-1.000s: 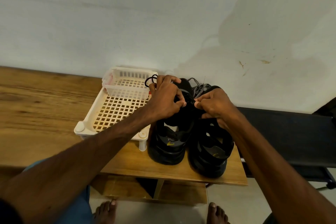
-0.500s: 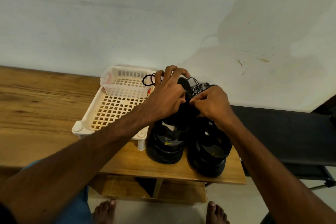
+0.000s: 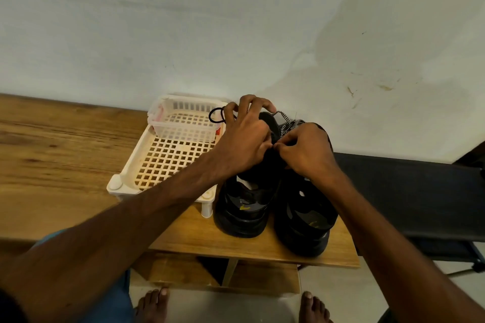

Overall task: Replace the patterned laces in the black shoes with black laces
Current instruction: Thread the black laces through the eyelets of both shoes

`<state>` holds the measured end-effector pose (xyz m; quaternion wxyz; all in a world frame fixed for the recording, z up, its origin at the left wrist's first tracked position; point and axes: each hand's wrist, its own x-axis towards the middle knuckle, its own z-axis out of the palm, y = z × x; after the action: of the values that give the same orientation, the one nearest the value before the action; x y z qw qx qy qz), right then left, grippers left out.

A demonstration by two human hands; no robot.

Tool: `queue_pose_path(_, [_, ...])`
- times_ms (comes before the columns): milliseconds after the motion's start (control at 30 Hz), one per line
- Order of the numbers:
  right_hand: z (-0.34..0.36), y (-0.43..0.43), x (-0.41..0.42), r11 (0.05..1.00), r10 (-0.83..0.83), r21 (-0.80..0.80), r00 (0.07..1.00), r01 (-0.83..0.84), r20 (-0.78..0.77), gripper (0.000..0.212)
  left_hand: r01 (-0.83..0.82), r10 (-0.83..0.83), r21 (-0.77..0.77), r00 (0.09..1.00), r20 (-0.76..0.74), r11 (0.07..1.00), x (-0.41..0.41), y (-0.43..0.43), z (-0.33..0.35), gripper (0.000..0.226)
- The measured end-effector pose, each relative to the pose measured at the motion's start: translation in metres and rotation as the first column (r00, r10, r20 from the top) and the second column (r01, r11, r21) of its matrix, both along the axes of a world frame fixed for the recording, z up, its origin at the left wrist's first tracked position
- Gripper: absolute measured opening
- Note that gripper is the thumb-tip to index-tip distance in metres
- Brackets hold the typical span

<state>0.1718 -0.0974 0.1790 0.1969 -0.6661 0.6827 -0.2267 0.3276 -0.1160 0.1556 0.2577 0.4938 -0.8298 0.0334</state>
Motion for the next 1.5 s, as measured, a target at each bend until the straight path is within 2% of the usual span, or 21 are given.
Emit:
queue_pose_path(100, [-0.001, 0.002, 0.002, 0.999, 0.034, -0.012, 0.998, -0.035, -0.049, 0.016, -0.063, 0.086, 0.123, 0.978, -0.192, 0.990, -0.001, -0.001, -0.005, 0.006])
queue_pose_path(200, [-0.007, -0.005, 0.001, 1.000, -0.004, 0.011, 1.000, 0.003, 0.022, 0.030, -0.134, 0.204, 0.245, 0.935, -0.291, 0.960, -0.004, -0.001, -0.007, 0.004])
queue_pose_path(300, [-0.007, -0.007, -0.002, 0.999, -0.018, 0.052, 0.997, 0.014, 0.079, 0.020, -0.132, 0.251, 0.336, 0.907, -0.339, 0.932, -0.006, 0.001, -0.006, 0.003])
queue_pose_path(433, [-0.003, -0.003, -0.002, 0.998, -0.013, 0.064, 0.990, 0.004, 0.138, 0.013, -0.095, 0.240, 0.357, 0.892, -0.384, 0.929, -0.006, 0.002, -0.004, 0.005])
queue_pose_path(533, [0.000, -0.004, -0.001, 0.999, 0.000, 0.035, 0.994, -0.004, 0.109, 0.014, -0.076, 0.188, 0.342, 0.933, -0.308, 0.937, 0.000, 0.001, -0.001, 0.008])
queue_pose_path(700, [0.006, -0.001, -0.002, 0.997, -0.054, -0.049, 0.999, 0.054, 0.001, 0.015, -0.124, 0.134, 0.307, 0.991, -0.012, 0.944, 0.012, -0.001, 0.000, 0.017])
queue_pose_path(833, [0.013, 0.005, -0.007, 0.985, -0.087, -0.148, 0.995, 0.092, 0.040, 0.019, -0.145, 0.160, 0.255, 0.986, -0.037, 0.956, 0.012, -0.002, 0.000, 0.015])
queue_pose_path(900, [0.018, 0.008, -0.016, 0.970, -0.101, -0.207, 0.986, 0.127, 0.133, 0.024, -0.149, 0.170, 0.220, 0.982, -0.079, 0.964, 0.013, -0.003, 0.000, 0.014])
queue_pose_path(967, [0.024, 0.010, -0.023, 0.960, -0.107, -0.206, 0.929, 0.189, 0.355, 0.026, -0.164, 0.200, 0.234, 0.970, -0.136, 0.958, 0.016, -0.005, 0.001, 0.013])
queue_pose_path(1000, [0.027, 0.010, -0.027, 0.959, -0.109, -0.174, 0.862, 0.222, 0.495, 0.025, -0.172, 0.220, 0.258, 0.960, -0.170, 0.951, 0.017, -0.007, 0.000, 0.012])
queue_pose_path(1100, [0.041, 0.014, -0.032, 0.971, -0.125, -0.007, 0.535, 0.238, 0.836, 0.018, -0.136, 0.261, 0.356, 0.906, -0.332, 0.925, 0.021, -0.012, 0.004, 0.010])
queue_pose_path(1167, [0.049, 0.018, -0.034, 0.980, -0.114, 0.041, 0.376, 0.197, 0.920, 0.014, -0.093, 0.269, 0.376, 0.852, -0.449, 0.922, 0.027, -0.014, 0.010, 0.011])
queue_pose_path(1233, [0.050, 0.019, -0.035, 0.980, -0.099, 0.034, 0.329, 0.198, 0.939, 0.011, -0.111, 0.270, 0.328, 0.829, -0.491, 0.938, 0.037, -0.018, 0.012, 0.012])
queue_pose_path(1267, [0.048, 0.017, -0.036, 0.976, -0.102, 0.024, 0.359, 0.216, 0.928, 0.012, -0.139, 0.282, 0.305, 0.819, -0.499, 0.942, 0.042, -0.021, 0.011, 0.011])
queue_pose_path(1300, [0.045, 0.015, -0.036, 0.972, -0.101, -0.003, 0.431, 0.235, 0.897, 0.014, -0.172, 0.309, 0.300, 0.808, -0.502, 0.938, 0.049, -0.025, 0.011, 0.013])
queue_pose_path(1333, [0.040, 0.012, -0.036, 0.968, -0.096, -0.055, 0.566, 0.245, 0.819, 0.016, -0.207, 0.342, 0.308, 0.799, -0.494, 0.929, 0.055, -0.030, 0.009, 0.014])
queue_pose_path(1367, [0.035, 0.009, -0.037, 0.966, -0.086, -0.127, 0.745, 0.224, 0.661, 0.017, -0.241, 0.374, 0.316, 0.791, -0.485, 0.918, 0.061, -0.034, 0.008, 0.016])
queue_pose_path(1400, [0.030, 0.005, -0.037, 0.967, -0.061, -0.198, 0.903, 0.158, 0.425, 0.017, -0.275, 0.405, 0.320, 0.780, -0.476, 0.906, 0.066, -0.037, 0.008, 0.016])
queue_pose_path(1433, [0.025, 0.004, -0.036, 0.974, -0.016, -0.220, 0.985, 0.054, 0.174, 0.016, -0.298, 0.424, 0.318, 0.769, -0.479, 0.900, 0.071, -0.041, 0.008, 0.015])
queue_pose_path(1467, [0.021, 0.002, -0.034, 0.984, 0.042, -0.175, 0.999, -0.045, -0.019, 0.016, -0.304, 0.428, 0.314, 0.756, -0.495, 0.899, 0.073, -0.044, 0.009, 0.015])
queue_pose_path(1500, [0.018, 0.002, -0.031, 0.989, 0.101, -0.094, 0.986, -0.114, -0.132, 0.015, -0.287, 0.417, 0.314, 0.737, -0.531, 0.905, 0.074, -0.045, 0.012, 0.016])
